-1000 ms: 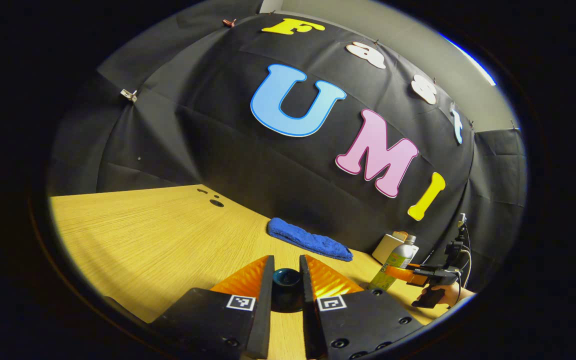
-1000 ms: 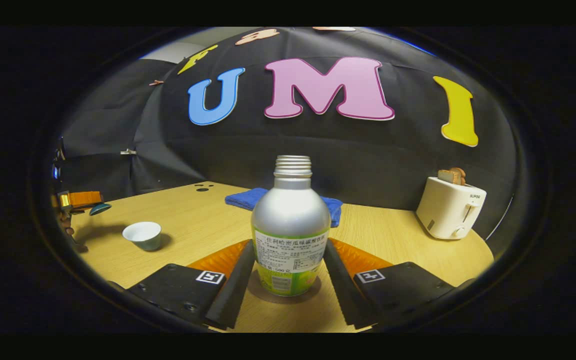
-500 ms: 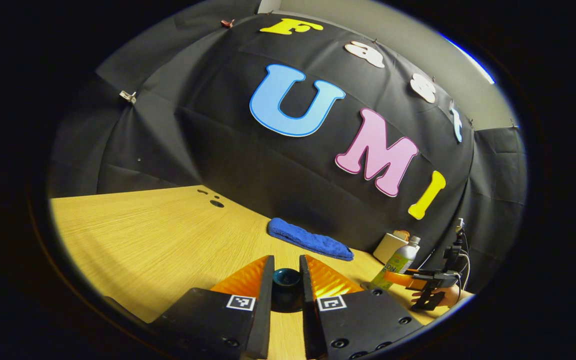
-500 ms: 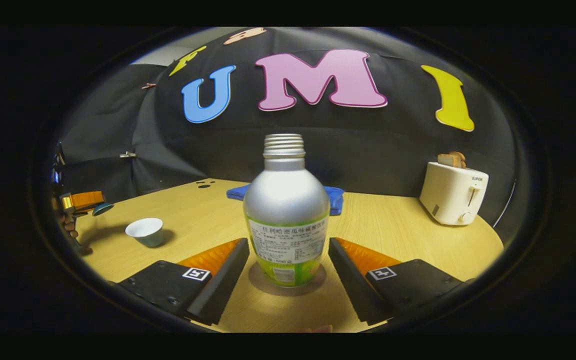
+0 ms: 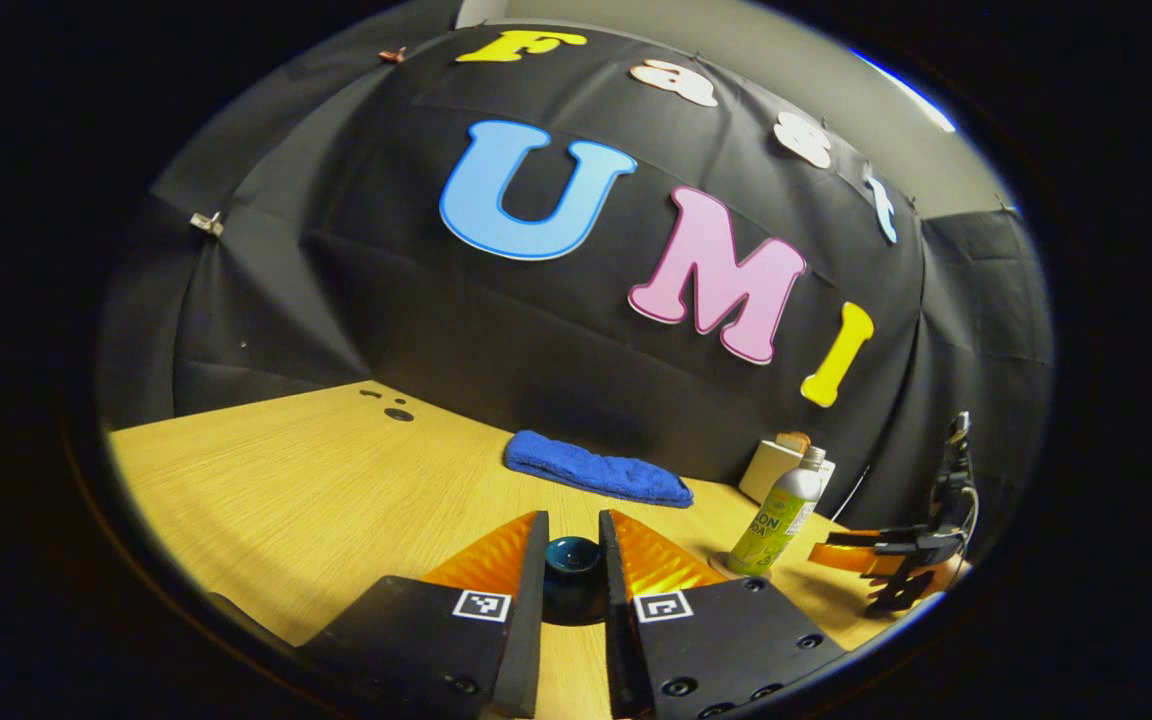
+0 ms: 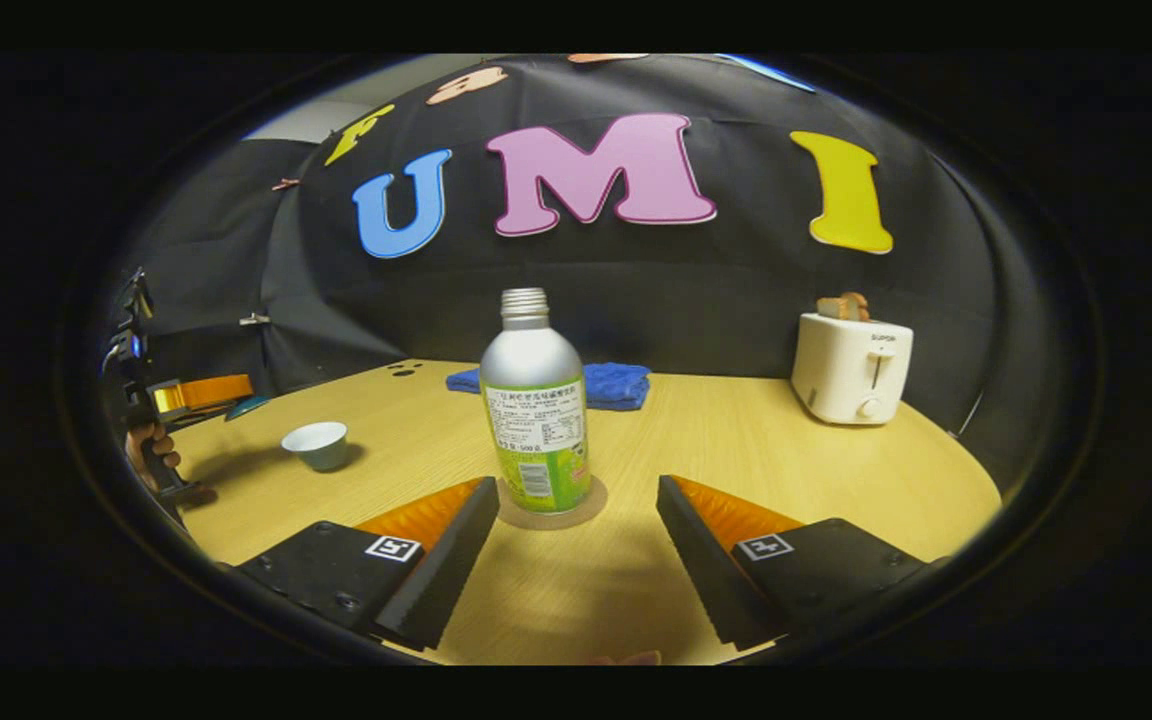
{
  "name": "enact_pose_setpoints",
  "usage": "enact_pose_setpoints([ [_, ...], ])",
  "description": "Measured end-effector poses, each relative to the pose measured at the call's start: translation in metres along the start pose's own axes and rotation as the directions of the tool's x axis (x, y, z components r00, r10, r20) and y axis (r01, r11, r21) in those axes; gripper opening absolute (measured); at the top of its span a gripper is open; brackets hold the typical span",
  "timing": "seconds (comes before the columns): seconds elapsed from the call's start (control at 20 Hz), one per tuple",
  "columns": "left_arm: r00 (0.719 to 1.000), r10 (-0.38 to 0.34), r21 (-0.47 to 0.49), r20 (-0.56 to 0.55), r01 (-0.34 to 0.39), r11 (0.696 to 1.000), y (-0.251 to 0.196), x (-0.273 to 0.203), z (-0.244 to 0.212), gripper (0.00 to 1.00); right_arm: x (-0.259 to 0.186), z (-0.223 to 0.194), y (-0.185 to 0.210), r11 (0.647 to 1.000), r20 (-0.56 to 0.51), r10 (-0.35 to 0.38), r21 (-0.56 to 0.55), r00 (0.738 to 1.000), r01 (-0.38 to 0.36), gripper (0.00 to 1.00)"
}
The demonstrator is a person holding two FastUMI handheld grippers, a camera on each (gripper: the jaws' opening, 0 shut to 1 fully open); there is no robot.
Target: Open the teacup lid with one hand, grasp the water bottle and pour water into the teacup with the other hand; after pouring, place the water bottle on the coaster and then close the teacup lid.
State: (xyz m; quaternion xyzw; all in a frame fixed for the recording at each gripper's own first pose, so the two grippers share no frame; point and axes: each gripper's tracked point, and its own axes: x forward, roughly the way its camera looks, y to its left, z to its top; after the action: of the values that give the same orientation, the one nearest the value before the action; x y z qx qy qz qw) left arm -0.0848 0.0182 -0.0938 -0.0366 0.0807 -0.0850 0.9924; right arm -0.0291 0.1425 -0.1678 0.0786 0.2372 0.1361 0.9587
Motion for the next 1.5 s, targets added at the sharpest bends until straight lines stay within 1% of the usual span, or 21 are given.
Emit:
enact_pose_setpoints([
  [0.1,0.999,-0.018,0.035,-0.031,0.019,0.999,-0.014,0.012,-0.007,0.3,-0.014,0.005,0.001,1.0,0.026,0.004,-0.012,1.0,-0.004,0.96],
  [0.2,0.998,-0.028,0.051,-0.053,0.031,0.998,-0.024,0.022,-0.014,0.3,-0.026,0.01,0.002,0.999,0.051,-0.005,-0.045,0.999,0.007,0.98],
  [0.35,0.997,-0.006,0.079,-0.077,0.013,0.997,-0.025,0.035,-0.024,0.3,-0.04,0.017,0.007,0.99,0.1,-0.015,-0.136,0.995,0.029,0.98],
  [0.5,0.995,0.013,0.093,-0.102,-0.004,0.996,-0.024,0.045,-0.034,0.3,-0.047,0.017,0.018,0.981,0.11,0.012,-0.194,0.994,0.009,0.98],
  [0.6,0.993,0.03,0.117,-0.114,-0.017,0.993,-0.023,0.05,-0.038,0.31,-0.049,0.018,0.02,0.979,0.119,0.02,-0.203,0.993,0.004,0.98],
  [0.65,0.993,0.032,0.128,-0.11,-0.018,0.992,-0.025,0.053,-0.037,0.34,-0.049,0.018,0.019,0.979,0.12,0.022,-0.204,0.993,0.003,0.98],
  [0.7,0.992,0.035,0.136,-0.118,-0.018,0.99,-0.026,0.056,-0.039,0.3,-0.05,0.018,0.019,0.979,0.12,0.023,-0.202,0.992,0.002,0.98],
  [0.9,0.988,0.049,0.172,-0.146,-0.023,0.985,-0.027,0.062,-0.045,0.3,-0.055,0.018,0.017,0.98,0.127,0.025,-0.197,0.992,0.0,0.98],
  [1.05,0.986,0.067,0.177,-0.153,-0.039,0.983,-0.024,0.062,-0.047,0.31,-0.059,0.022,0.015,0.982,0.139,0.026,-0.191,0.99,0.002,0.98],
  [1.1,0.986,0.071,0.177,-0.154,-0.043,0.983,-0.024,0.063,-0.047,0.34,-0.06,0.023,0.016,0.982,0.143,0.028,-0.189,0.989,-0.001,0.98],
  [1.15,0.985,0.072,0.179,-0.156,-0.043,0.983,-0.025,0.063,-0.047,0.31,-0.06,0.024,0.016,0.982,0.144,0.03,-0.189,0.989,-0.002,0.98],
  [1.3,0.983,0.077,0.193,-0.165,-0.045,0.98,-0.025,0.065,-0.049,0.3,-0.064,0.027,0.016,0.982,0.149,0.033,-0.188,0.988,-0.005,0.98],
  [1.35,0.983,0.079,0.198,-0.167,-0.045,0.979,-0.025,0.065,-0.051,0.34,-0.065,0.026,0.016,0.982,0.147,0.035,-0.188,0.989,-0.006,0.98],
  [1.4,0.983,0.082,0.202,-0.166,-0.047,0.978,-0.024,0.065,-0.05,0.31,-0.066,0.026,0.016,0.982,0.149,0.035,-0.188,0.988,-0.007,0.98],
  [1.5,0.982,0.093,0.21,-0.167,-0.057,0.976,-0.023,0.065,-0.051,0.33,-0.069,0.028,0.013,0.982,0.152,0.03,-0.188,0.988,-0.001,0.98],
])
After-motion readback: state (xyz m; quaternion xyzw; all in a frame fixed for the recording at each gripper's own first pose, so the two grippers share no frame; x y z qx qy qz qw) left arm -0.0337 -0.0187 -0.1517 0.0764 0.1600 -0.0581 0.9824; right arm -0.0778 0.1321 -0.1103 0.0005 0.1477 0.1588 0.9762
